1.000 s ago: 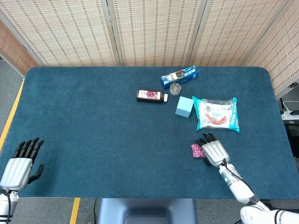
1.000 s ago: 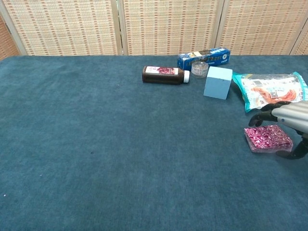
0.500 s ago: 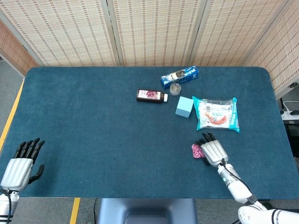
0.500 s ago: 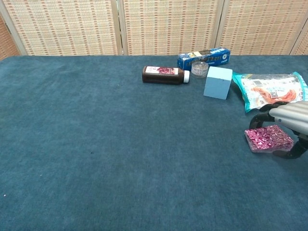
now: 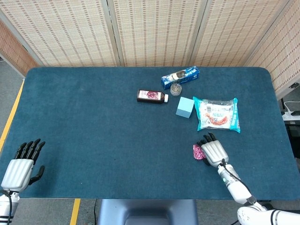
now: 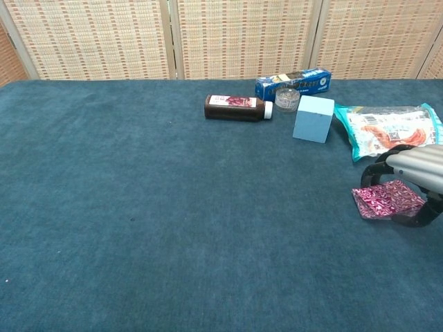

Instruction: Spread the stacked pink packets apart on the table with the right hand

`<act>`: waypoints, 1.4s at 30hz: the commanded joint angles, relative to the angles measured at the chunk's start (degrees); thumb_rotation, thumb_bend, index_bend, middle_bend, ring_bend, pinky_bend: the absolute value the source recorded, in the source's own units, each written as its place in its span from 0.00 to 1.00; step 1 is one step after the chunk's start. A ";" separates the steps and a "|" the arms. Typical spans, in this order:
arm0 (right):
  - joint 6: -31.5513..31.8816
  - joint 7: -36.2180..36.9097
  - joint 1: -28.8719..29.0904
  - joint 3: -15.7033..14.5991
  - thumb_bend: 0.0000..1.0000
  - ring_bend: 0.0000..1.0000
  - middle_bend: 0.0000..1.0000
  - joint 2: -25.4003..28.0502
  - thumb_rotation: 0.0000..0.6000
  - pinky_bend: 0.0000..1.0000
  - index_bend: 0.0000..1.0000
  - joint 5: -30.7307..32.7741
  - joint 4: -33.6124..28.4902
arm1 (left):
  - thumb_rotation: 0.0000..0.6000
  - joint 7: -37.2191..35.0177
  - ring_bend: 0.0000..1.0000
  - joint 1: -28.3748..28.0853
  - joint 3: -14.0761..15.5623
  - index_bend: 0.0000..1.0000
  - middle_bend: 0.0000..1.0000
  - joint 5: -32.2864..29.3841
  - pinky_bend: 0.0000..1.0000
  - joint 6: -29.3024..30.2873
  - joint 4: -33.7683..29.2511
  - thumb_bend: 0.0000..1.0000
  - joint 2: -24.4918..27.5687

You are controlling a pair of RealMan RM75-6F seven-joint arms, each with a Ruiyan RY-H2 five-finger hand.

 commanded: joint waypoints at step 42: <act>5.00 -9.20 2.37 -1.02 0.24 0.23 0.45 -5.20 1.00 0.00 0.55 -6.40 -10.17 | 1.00 -1.68 0.00 0.45 0.30 0.00 0.00 1.05 0.07 1.09 -0.01 0.44 0.61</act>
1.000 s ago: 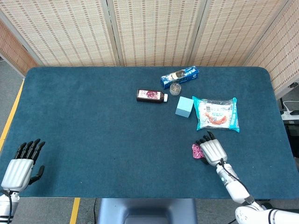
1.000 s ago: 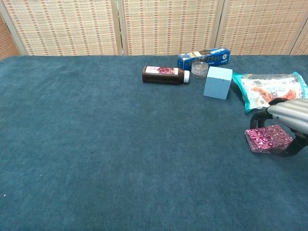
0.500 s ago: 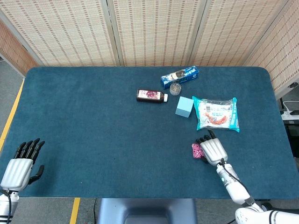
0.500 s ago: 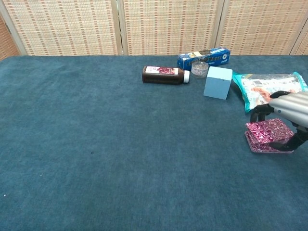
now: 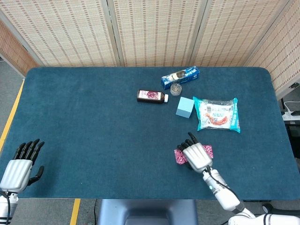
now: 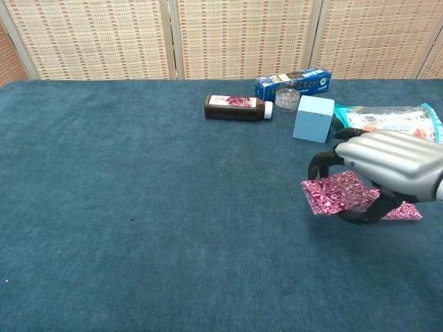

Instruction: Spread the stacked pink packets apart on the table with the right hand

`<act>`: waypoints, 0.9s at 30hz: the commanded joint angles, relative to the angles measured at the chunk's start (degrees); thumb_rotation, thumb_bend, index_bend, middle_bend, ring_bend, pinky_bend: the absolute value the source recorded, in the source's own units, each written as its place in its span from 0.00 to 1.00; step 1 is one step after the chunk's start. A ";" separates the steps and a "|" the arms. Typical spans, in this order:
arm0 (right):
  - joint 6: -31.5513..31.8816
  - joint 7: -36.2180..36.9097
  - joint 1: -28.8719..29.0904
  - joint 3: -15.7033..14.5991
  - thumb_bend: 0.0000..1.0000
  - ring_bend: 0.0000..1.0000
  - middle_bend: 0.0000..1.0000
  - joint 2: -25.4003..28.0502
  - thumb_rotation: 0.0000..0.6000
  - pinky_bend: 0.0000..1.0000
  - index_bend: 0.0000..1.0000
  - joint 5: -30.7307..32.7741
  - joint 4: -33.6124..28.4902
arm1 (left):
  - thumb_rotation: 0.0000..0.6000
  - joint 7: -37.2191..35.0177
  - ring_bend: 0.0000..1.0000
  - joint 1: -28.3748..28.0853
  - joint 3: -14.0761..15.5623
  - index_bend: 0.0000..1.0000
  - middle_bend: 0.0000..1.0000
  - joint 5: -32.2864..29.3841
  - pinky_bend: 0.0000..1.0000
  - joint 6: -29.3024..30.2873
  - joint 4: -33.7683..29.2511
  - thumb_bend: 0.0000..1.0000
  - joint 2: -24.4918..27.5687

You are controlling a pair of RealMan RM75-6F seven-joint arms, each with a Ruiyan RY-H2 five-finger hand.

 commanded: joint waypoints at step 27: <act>1.46 -0.23 -1.45 -2.78 0.24 0.00 0.03 4.97 1.00 0.00 0.00 3.78 -1.09 | 1.00 0.73 0.00 0.09 0.30 0.00 0.00 0.42 0.07 -0.10 -0.40 0.44 0.03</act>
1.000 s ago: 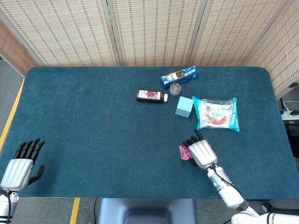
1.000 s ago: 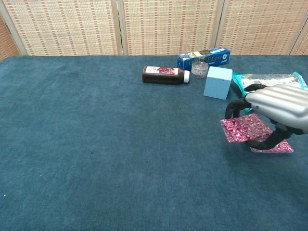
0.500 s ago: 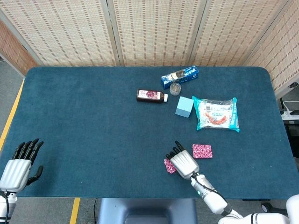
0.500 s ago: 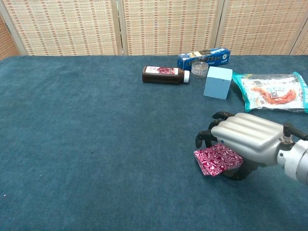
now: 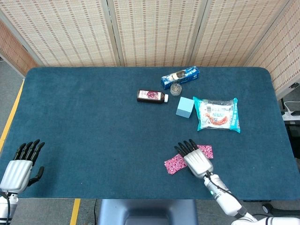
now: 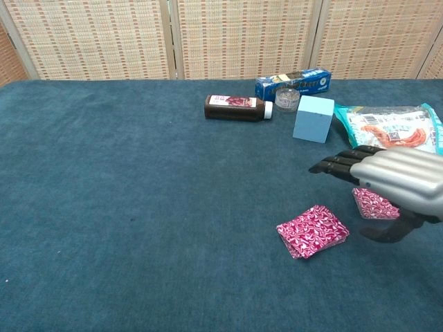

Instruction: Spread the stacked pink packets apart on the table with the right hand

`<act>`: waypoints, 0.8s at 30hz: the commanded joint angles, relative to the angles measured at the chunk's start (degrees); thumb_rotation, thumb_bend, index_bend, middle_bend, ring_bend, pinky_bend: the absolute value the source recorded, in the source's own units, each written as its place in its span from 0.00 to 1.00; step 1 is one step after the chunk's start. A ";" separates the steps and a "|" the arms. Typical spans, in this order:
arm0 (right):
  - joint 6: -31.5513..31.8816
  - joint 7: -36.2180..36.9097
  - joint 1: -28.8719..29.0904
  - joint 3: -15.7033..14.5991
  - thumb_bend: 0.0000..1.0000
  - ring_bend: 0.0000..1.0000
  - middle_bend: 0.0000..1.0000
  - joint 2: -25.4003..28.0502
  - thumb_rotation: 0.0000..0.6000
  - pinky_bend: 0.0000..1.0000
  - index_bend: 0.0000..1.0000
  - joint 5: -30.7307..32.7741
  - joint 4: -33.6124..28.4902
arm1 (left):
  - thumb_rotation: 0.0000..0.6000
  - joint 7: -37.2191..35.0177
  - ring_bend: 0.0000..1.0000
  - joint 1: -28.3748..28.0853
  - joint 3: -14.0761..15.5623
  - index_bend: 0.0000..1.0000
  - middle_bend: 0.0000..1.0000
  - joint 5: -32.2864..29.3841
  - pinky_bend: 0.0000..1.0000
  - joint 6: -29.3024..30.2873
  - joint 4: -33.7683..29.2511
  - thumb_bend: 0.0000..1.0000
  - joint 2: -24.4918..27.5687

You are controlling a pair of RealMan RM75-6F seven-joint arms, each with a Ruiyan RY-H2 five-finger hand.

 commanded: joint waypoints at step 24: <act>-4.89 9.48 -1.18 1.42 0.24 0.07 0.22 0.70 1.00 0.00 0.13 5.26 11.61 | 1.00 0.96 0.00 -0.13 0.20 0.00 0.00 -0.01 0.07 -0.50 -0.15 0.44 -0.31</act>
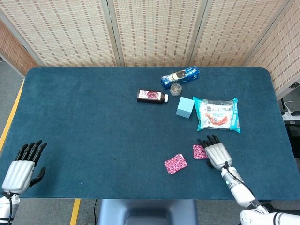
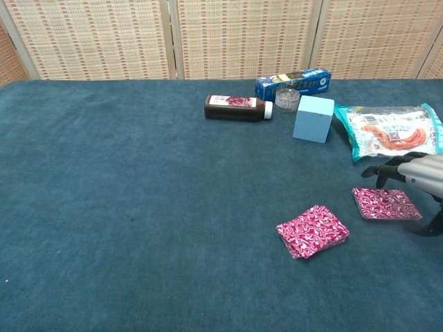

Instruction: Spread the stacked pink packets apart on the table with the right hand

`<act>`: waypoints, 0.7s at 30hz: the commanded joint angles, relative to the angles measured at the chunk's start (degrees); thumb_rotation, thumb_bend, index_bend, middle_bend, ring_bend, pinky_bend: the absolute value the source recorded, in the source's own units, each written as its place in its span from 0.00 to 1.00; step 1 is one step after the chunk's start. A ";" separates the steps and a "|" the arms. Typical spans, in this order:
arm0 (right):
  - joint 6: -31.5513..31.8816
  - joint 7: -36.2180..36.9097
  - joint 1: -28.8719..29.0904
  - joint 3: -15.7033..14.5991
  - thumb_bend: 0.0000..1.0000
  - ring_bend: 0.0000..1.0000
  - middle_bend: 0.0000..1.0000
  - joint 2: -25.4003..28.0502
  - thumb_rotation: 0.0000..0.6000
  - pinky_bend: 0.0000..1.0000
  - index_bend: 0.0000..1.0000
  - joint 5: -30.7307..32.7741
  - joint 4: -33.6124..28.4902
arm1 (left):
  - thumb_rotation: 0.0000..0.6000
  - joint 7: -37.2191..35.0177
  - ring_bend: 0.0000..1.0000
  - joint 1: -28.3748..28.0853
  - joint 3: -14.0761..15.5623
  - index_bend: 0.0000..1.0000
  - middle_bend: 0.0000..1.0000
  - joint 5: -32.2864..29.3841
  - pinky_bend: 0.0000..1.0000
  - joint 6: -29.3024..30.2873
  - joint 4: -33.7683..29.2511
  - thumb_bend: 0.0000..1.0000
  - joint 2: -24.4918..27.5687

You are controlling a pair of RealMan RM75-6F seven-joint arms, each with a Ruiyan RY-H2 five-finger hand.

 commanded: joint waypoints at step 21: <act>0.67 -2.36 0.20 0.52 0.24 0.12 0.29 -0.81 1.00 0.00 0.25 1.03 -0.59 | 1.00 0.04 0.00 -0.14 0.04 0.00 0.00 -0.02 0.07 -0.29 0.01 0.44 0.01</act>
